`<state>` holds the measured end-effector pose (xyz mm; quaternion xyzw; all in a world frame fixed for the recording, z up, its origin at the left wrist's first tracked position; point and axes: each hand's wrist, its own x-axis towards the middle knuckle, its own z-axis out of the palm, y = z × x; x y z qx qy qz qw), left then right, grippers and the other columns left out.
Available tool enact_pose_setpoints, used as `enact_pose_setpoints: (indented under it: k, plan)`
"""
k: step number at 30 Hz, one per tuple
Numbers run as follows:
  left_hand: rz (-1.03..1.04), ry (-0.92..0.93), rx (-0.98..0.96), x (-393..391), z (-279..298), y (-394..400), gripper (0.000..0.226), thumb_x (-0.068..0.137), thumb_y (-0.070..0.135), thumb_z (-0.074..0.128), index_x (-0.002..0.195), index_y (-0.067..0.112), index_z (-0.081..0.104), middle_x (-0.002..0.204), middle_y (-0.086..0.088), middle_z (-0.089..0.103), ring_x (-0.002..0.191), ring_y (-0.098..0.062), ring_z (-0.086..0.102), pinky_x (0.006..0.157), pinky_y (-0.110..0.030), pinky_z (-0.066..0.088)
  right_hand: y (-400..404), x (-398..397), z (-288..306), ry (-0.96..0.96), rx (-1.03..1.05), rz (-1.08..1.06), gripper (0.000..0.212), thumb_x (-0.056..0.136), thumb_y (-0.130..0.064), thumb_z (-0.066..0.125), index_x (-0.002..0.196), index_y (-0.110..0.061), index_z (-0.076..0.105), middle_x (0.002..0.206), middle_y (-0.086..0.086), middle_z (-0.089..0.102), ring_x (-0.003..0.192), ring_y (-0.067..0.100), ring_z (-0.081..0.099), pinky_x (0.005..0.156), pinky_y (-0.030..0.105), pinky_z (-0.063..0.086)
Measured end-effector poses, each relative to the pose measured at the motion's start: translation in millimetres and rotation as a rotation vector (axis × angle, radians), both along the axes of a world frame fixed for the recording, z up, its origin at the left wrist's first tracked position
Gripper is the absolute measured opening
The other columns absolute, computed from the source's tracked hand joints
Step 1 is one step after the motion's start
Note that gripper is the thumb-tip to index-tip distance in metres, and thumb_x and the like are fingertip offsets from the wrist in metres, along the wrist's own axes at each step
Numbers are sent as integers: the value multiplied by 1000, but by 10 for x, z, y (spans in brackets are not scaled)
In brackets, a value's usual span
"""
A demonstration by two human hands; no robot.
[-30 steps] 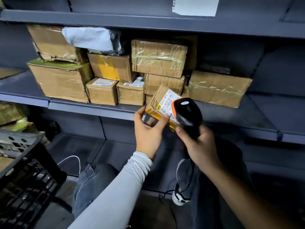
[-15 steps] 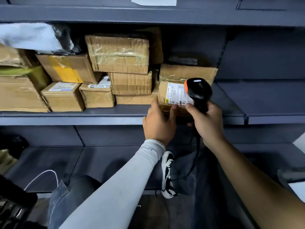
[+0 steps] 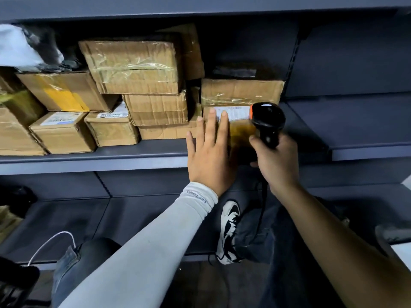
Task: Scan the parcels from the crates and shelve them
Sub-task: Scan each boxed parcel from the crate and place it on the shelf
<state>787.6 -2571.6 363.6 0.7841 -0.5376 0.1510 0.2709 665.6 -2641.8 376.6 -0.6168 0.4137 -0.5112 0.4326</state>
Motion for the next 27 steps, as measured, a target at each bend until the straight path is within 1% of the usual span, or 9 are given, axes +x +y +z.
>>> enact_pose_setpoints:
  k: [2, 4, 6, 12, 14, 18, 20, 24, 27]
  plan:
    - [-32, -70, 43, 10, -64, -21, 92, 94, 39, 61, 167, 24, 8, 175, 0, 3, 160, -31, 3, 126, -59, 6, -24, 6, -15, -20, 34, 21, 14, 89, -20, 75, 82, -11, 67, 63, -8, 68, 61, 13, 69, 55, 45, 63]
    - [-23, -129, 68, 58, -123, -54, 86, 96, 43, 56, 167, 22, 11, 174, 0, 10, 160, -32, 6, 126, -60, 8, -62, 33, -16, -45, 64, 47, 11, 91, -17, 75, 83, -19, 69, 67, -13, 68, 65, 7, 68, 49, 32, 58]
    - [-3, -144, 78, 112, -154, -110, 82, 97, 49, 47, 166, 21, 13, 174, -1, 13, 160, -33, 8, 125, -61, 8, -99, 76, -5, -65, 97, 79, 5, 92, -18, 75, 91, -21, 71, 74, -14, 70, 68, 5, 70, 49, 27, 56]
    - [-7, -126, 146, 201, -82, -222, 94, 83, 61, 10, 167, 19, 9, 175, -3, 7, 160, -34, 2, 127, -57, 3, -213, 236, 28, -142, 205, 139, 22, 91, -23, 75, 111, -17, 74, 99, 1, 78, 89, 21, 76, 56, 32, 58]
    - [-14, -109, 179, 217, -32, -248, 93, 85, 62, 15, 167, 19, 4, 175, -3, 1, 160, -33, -4, 127, -54, -2, -239, 280, 28, -154, 220, 154, 25, 89, -24, 75, 113, -18, 74, 100, 2, 79, 90, 23, 77, 61, 38, 61]
    - [-4, -88, 223, 233, 2, -285, 88, 100, 56, 43, 166, 21, -3, 175, -1, -8, 160, -30, -11, 127, -54, -5, -288, 329, 38, -152, 251, 180, 36, 78, -31, 75, 112, -21, 75, 100, 1, 80, 93, 26, 77, 70, 51, 65]
    - [-1, -87, 222, 241, -9, -314, 89, 100, 56, 43, 166, 21, -4, 174, 0, -9, 160, -29, -12, 127, -55, -5, -325, 330, 40, -136, 251, 181, 35, 77, -32, 75, 111, -22, 75, 99, 0, 80, 92, 26, 77, 70, 52, 65]
    - [21, -100, 229, 267, -32, -359, 83, 103, 57, 37, 166, 22, -5, 175, 1, -9, 160, -29, -11, 127, -57, -5, -360, 301, 66, -97, 241, 194, 25, 87, -25, 76, 112, -23, 74, 100, 0, 79, 92, 26, 77, 65, 42, 63]
    - [29, -74, 191, 219, -63, -285, 76, 106, 58, 33, 167, 27, 0, 175, 1, -4, 160, -30, -7, 126, -57, -6, -320, 245, 75, -29, 202, 148, 25, 89, -25, 76, 113, -21, 72, 99, 1, 77, 91, 26, 76, 63, 42, 64]
